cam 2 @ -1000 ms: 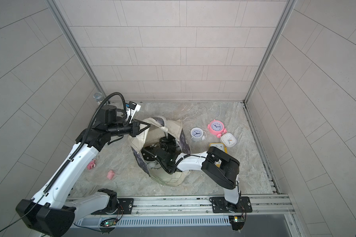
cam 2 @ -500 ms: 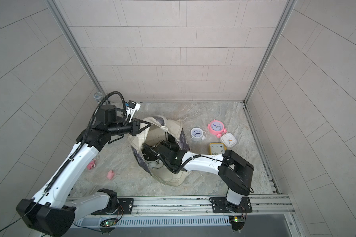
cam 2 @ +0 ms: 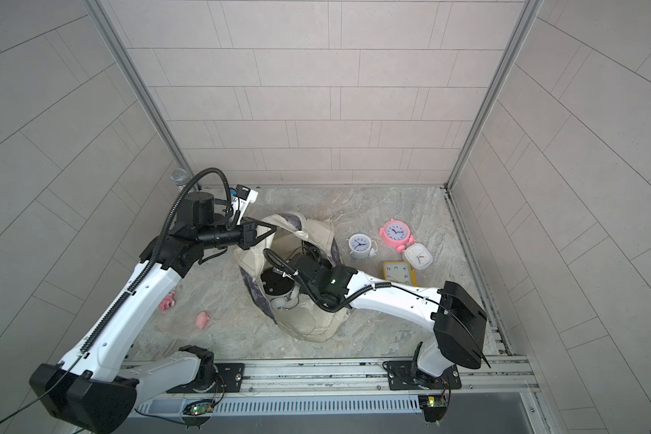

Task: Take the alarm clock out of the canvas bag
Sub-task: Pick up the alarm from the canvas bag.

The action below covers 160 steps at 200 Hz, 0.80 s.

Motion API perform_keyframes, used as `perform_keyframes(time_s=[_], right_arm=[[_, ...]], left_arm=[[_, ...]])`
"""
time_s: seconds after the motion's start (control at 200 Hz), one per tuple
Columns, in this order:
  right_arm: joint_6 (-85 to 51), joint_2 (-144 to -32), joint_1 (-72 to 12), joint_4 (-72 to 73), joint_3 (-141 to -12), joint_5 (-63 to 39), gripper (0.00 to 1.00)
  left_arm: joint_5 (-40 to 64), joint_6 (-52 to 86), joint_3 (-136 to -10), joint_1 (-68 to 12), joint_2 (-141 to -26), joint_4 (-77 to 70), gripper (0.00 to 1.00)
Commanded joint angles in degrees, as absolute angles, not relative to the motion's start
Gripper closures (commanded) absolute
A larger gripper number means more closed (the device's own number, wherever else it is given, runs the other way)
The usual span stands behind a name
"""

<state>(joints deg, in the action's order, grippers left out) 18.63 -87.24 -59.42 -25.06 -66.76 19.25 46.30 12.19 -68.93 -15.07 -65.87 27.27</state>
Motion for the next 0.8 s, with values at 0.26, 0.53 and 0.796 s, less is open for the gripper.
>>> perform_keyframes(time_s=[0.26, 0.53, 0.796], right_arm=[[12.52, -78.55, -59.07, -36.26, -72.58, 14.98, 1.0], [10.04, -71.76, -58.46, -39.89, -75.01, 12.02, 1.0], [6.57, -62.4, -55.85, -38.94, -75.85, 7.42, 1.0]], left_arm=[[47.04, 11.96, -69.35, -15.03, -64.4, 23.47, 1.0], [46.49, 11.83, -69.47, -15.03, -64.38, 23.82, 1.0], [46.41, 11.81, -69.53, -15.07, -64.42, 23.93, 1.0]])
